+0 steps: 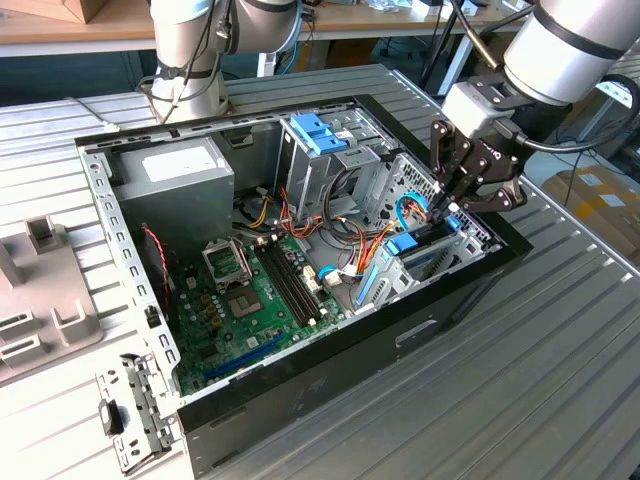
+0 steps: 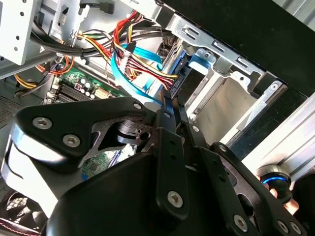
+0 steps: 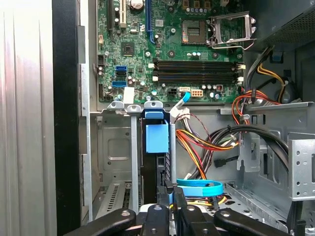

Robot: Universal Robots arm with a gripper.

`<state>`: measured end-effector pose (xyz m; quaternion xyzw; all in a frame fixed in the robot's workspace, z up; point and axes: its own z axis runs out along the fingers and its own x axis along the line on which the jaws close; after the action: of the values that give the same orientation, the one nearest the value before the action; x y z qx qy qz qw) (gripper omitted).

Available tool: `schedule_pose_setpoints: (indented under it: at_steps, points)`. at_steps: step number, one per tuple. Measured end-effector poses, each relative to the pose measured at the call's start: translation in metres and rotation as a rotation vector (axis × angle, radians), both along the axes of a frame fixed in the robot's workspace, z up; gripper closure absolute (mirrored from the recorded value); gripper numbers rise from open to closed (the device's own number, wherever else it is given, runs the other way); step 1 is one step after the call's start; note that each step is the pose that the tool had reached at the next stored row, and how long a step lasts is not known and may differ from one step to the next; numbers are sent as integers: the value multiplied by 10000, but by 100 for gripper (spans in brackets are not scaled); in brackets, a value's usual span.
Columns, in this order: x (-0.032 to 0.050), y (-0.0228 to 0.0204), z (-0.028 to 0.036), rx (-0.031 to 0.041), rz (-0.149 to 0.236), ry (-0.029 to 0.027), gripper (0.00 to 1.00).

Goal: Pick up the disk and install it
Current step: 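Insert the second disk wire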

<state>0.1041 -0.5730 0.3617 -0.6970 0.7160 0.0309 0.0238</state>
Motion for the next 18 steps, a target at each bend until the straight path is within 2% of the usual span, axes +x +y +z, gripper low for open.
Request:
schedule_pose_setpoints:
  at_steps: [8, 18]
  points:
    - [-27, -6, -38, 0, 1, 0, 84]
    - [-28, -6, -117, 0, 0, 0, 84]
